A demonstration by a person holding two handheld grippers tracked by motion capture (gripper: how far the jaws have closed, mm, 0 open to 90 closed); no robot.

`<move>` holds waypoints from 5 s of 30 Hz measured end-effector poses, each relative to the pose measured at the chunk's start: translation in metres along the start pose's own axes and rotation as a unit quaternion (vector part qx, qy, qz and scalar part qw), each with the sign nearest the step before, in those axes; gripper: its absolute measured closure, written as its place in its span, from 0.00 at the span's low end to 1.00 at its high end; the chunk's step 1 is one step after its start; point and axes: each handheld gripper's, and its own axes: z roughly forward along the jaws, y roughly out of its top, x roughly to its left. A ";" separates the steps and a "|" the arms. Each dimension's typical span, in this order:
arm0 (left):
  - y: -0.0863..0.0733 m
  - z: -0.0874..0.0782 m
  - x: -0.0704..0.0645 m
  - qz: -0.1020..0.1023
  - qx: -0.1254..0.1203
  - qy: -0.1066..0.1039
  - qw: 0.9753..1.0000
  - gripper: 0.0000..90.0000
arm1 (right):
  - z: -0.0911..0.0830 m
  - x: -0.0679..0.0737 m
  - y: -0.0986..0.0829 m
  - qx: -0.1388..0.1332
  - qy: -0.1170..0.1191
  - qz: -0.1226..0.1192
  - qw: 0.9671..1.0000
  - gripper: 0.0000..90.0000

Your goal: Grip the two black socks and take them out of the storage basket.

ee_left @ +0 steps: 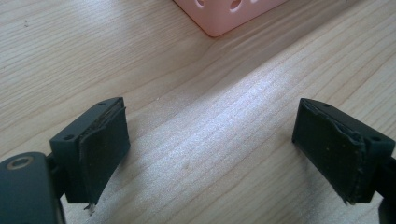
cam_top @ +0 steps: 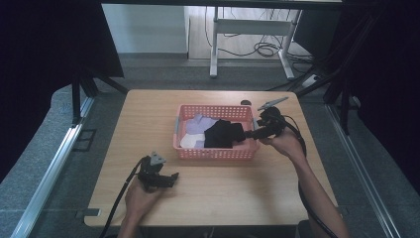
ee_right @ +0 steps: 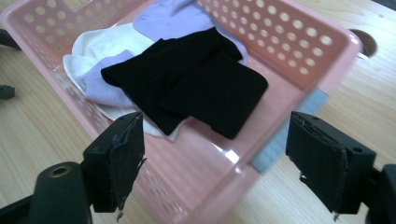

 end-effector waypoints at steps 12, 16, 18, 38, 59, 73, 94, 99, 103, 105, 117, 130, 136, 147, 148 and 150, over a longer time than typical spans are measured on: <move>0.000 0.000 0.000 0.000 0.000 0.000 1.000 0.12 | 0.047 0.016 0.031 0.026 0.019 -0.022 0.999 0.29; 0.000 0.000 0.000 0.000 0.000 0.000 1.000 0.12 | 0.063 0.021 0.037 0.040 0.024 -0.026 0.999 0.30; 0.000 0.000 0.000 0.000 0.000 0.000 1.000 0.12 | 0.072 0.023 0.039 0.046 0.026 -0.027 0.998 0.30; 0.000 0.000 0.000 0.000 0.000 0.000 1.000 0.12 | 0.126 0.030 0.044 0.137 -0.020 -0.052 0.989 0.83; 0.000 0.000 0.000 0.000 0.000 0.000 1.000 0.12 | 0.063 0.025 0.066 0.050 -0.010 -0.044 0.998 0.97; 0.000 0.000 0.000 0.000 -0.002 0.001 1.000 0.12 | 0.026 0.030 0.084 0.009 0.005 -0.057 0.998 0.97; 0.000 0.000 0.000 0.000 -0.001 0.001 1.000 0.12 | -0.030 0.022 0.096 -0.043 0.010 -0.049 0.998 0.97; 0.000 0.000 0.000 0.000 -0.001 0.001 1.000 0.12 | -0.039 0.018 0.096 -0.048 0.007 -0.045 0.998 0.97; 0.000 0.000 0.000 -0.001 -0.001 0.001 1.000 0.12 | -0.046 0.016 0.095 -0.052 0.003 -0.041 0.998 0.97; 0.000 0.000 0.000 -0.001 -0.001 0.001 1.000 0.12 | -0.048 0.014 0.095 -0.053 0.002 -0.039 0.998 0.97; 0.000 0.000 0.000 -0.001 -0.001 0.000 1.000 0.12 | -0.066 0.003 0.089 -0.062 -0.008 -0.028 0.998 0.98; 0.000 0.000 0.000 -0.001 0.000 0.001 1.000 0.12 | -0.095 -0.018 0.071 -0.070 -0.035 -0.003 0.997 0.98; 0.000 0.000 0.000 -0.001 -0.002 0.001 1.000 0.12 | -0.106 -0.034 0.052 -0.067 -0.053 0.017 0.996 0.98; 0.000 0.000 0.000 0.000 0.000 0.000 1.000 0.12 | -0.103 -0.061 0.004 -0.047 -0.078 0.047 0.995 0.97; 0.000 0.000 0.000 0.000 0.000 0.000 1.000 0.12 | -0.101 -0.063 0.000 -0.043 -0.082 0.049 0.994 0.97; 0.000 0.000 0.000 0.000 0.000 0.001 1.000 0.12 | -0.097 -0.067 -0.009 -0.039 -0.084 0.055 0.994 0.97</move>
